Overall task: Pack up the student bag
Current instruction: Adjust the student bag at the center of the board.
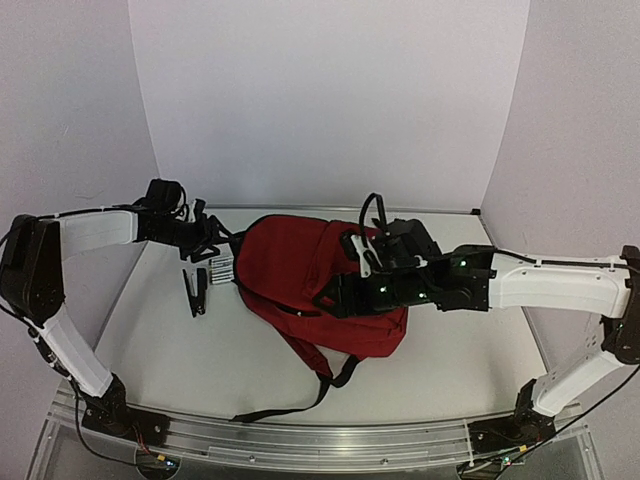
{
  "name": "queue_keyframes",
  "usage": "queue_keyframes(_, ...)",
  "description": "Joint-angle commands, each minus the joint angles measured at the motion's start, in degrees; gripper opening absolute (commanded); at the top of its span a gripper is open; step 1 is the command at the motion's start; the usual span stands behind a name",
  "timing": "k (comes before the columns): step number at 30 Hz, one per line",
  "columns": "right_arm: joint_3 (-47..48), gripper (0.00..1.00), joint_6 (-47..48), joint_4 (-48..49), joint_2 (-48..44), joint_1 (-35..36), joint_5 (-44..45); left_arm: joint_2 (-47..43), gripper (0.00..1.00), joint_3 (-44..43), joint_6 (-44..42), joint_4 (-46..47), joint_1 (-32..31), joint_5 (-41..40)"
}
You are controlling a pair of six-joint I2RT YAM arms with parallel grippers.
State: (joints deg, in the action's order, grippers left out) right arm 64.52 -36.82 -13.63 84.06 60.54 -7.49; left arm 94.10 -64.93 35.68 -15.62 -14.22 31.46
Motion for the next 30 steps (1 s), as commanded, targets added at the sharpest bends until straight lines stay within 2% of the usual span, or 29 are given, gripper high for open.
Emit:
queue_keyframes(1, 2.1, 0.61, 1.2, -2.3, 4.5, 1.0, 0.1, -13.9, 0.70, 6.6, -2.1, -3.3, 0.1, -14.9)
queue_keyframes(6, 3.6, 0.56, 0.8, -2.6, 8.1, 1.0, 2.2, -25.0, 0.79, 11.9, -2.1, -8.9, 0.2, -20.8)
queue_keyframes(13, 8.4, 0.52, 2.3, -2.5, 14.3, 1.2, 2.1, -33.4, 0.82, 18.7, 2.3, -12.1, 0.2, -20.0)
queue_keyframes(20, 9.3, 0.46, 3.2, -2.6, 16.4, 1.3, 4.3, -37.5, 0.82, 21.7, 4.9, -12.7, 0.2, -19.1)
queue_keyframes(26, 11.6, 0.33, 3.6, -2.5, 18.7, 1.3, 5.1, -37.8, 0.83, 22.1, 5.4, -13.0, 0.2, -18.3)
queue_keyframes(30, 12.8, 0.17, 4.0, -2.5, 19.8, 1.5, 5.1, -38.4, 0.83, 23.2, 5.9, -12.8, 0.2, -18.0)
